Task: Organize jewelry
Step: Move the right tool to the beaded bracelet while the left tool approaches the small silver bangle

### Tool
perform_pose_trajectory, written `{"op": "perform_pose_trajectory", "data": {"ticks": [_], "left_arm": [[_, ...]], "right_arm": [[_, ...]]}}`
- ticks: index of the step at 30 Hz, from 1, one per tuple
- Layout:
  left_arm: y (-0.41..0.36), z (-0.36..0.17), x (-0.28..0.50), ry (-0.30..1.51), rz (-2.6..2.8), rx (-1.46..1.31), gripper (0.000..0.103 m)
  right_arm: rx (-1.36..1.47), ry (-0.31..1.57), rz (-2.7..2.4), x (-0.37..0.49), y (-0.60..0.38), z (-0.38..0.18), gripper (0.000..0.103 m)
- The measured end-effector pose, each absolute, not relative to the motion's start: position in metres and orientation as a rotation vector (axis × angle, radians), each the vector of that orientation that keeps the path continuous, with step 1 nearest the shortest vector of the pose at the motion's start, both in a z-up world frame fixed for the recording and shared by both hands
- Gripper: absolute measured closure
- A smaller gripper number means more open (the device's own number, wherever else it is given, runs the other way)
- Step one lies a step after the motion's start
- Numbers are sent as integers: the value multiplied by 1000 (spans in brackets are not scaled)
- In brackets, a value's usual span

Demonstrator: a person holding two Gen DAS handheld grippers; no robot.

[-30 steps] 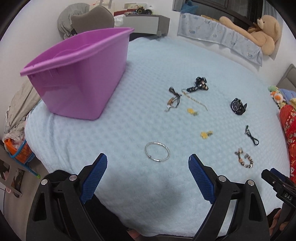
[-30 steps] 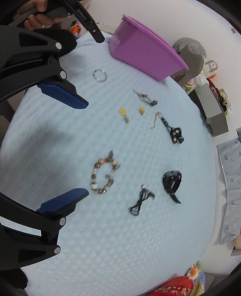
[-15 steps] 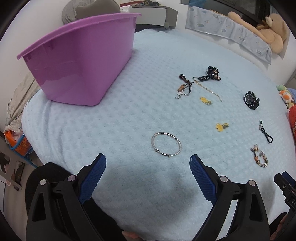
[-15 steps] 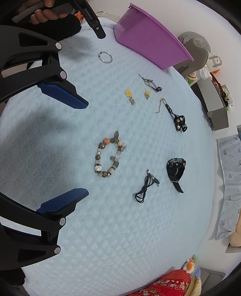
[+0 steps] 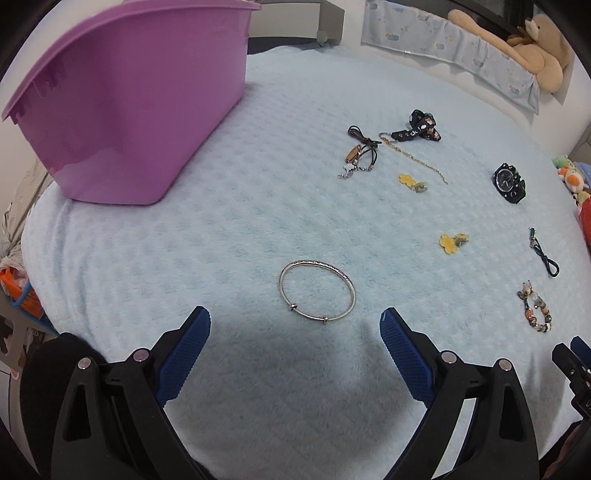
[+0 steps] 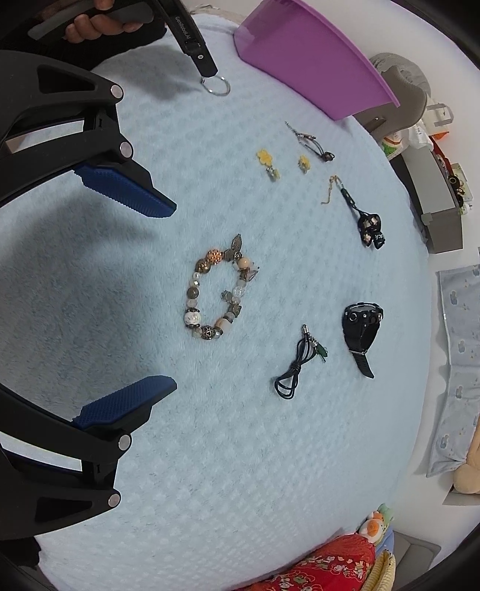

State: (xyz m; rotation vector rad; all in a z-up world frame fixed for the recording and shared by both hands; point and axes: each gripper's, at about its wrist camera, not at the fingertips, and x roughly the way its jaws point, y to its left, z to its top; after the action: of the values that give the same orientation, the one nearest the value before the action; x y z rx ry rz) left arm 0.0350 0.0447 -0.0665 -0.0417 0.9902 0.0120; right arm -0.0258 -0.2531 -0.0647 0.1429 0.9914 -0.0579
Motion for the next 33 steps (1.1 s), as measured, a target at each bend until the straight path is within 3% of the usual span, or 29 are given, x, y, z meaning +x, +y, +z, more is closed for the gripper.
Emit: {"op": "perform_pose_trajectory", "data": {"ticks": [33], "left_arm": [[35,-94,55,1019,6,-14,8]], "right_arm": [[101,1045,-102,20,-256,-102,18]]}}
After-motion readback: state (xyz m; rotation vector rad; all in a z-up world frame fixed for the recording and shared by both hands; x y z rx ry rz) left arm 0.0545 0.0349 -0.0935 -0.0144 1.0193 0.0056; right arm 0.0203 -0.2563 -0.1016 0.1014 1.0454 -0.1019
